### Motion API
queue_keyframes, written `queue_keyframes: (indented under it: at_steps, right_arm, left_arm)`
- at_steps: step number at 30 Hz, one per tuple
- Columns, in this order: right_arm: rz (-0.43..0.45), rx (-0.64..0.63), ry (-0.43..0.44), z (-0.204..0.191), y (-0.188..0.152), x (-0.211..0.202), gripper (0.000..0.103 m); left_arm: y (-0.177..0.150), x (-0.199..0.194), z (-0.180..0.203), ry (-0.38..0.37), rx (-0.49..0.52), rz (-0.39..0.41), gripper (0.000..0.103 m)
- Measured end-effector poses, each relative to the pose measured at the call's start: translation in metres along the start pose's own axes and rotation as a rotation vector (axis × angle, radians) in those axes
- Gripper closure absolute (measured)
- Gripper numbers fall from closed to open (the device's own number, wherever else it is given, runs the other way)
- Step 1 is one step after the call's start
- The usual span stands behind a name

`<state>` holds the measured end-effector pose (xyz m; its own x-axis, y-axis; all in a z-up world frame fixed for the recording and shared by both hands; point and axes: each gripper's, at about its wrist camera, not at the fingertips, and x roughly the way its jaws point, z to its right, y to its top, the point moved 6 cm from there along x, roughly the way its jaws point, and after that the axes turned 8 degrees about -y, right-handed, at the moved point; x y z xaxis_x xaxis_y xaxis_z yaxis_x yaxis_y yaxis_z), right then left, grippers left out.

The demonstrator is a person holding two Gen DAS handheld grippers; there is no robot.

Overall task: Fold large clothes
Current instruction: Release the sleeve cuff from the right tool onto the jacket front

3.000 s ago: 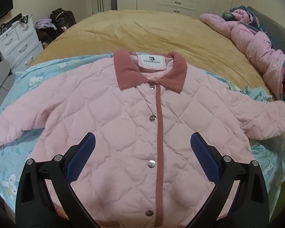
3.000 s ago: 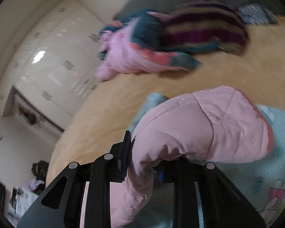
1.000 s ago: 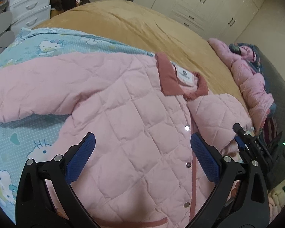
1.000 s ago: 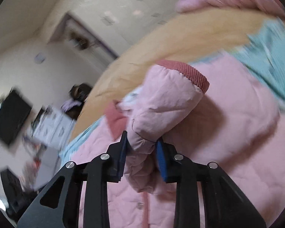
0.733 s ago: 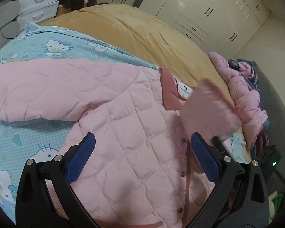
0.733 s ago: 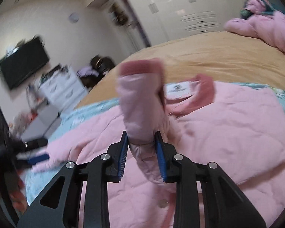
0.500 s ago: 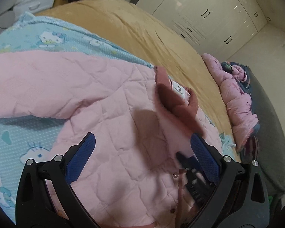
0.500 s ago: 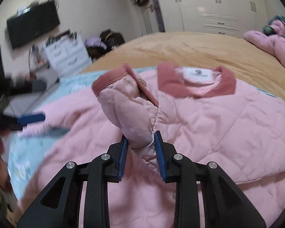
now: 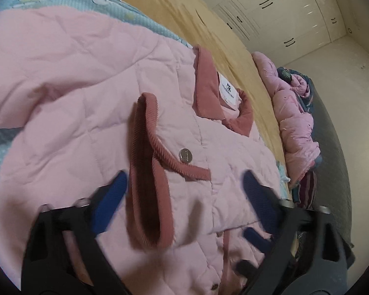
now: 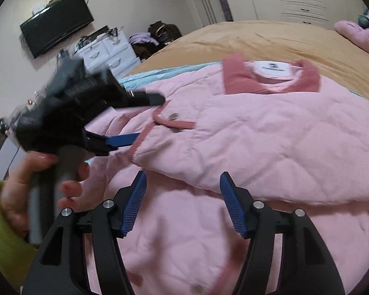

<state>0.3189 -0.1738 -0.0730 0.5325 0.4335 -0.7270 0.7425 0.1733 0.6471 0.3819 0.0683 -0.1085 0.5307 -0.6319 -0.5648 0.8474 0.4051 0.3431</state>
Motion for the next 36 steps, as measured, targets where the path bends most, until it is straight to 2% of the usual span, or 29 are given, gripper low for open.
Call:
queue_keyframes:
  at_steps: [1,3,4,6,10,14,16,20,24,30,33,36]
  right_arm:
    - [0.009,0.007,-0.013,0.009,-0.001,-0.008,0.042]
    - [0.018,0.022,-0.032,0.025,-0.002,-0.018,0.042]
    - [0.023,0.032,-0.049,0.036,-0.004,-0.025,0.042]
    - [0.034,0.05,-0.081,0.054,-0.007,-0.035,0.042]
    - [0.056,0.141,-0.142,0.098,-0.014,-0.056,0.043]
    - [0.144,0.201,-0.22,0.128,-0.002,-0.079,0.043]
    - [0.182,0.217,-0.292,0.141,0.012,-0.083,0.043]
    - [0.181,0.243,-0.39,0.161,0.031,-0.064,0.042]
    - [0.1,0.255,-0.441,0.17,0.036,-0.031,0.042]
    - [0.019,0.291,-0.486,0.187,0.027,-0.004,0.042]
    - [-0.06,0.355,-0.478,0.202,0.013,0.014,0.042]
    - [-0.096,0.357,-0.471,0.207,0.006,0.024,0.042]
  left_arm:
    - [0.0,0.003,0.0,0.001,0.0,0.001,0.043]
    - [0.0,0.012,0.001,0.004,0.012,-0.017,0.087]
    - [0.0,0.014,0.003,0.034,0.035,-0.018,0.091]
    - [0.002,0.015,0.013,0.047,0.077,-0.011,0.096]
    - [0.01,-0.007,0.066,0.001,0.233,0.049,0.099]
    - [0.032,-0.036,0.115,0.044,0.435,0.162,0.099]
    - [0.044,-0.041,0.12,0.07,0.477,0.19,0.099]
    - [0.063,-0.026,0.091,0.141,0.458,0.18,0.099]
    - [0.064,-0.004,0.049,0.198,0.408,0.128,0.099]
    - [0.054,0.016,0.008,0.258,0.369,0.073,0.098]
    - [0.048,0.023,-0.006,0.282,0.356,0.042,0.097]
    - [0.042,0.029,-0.018,0.3,0.343,0.006,0.093]
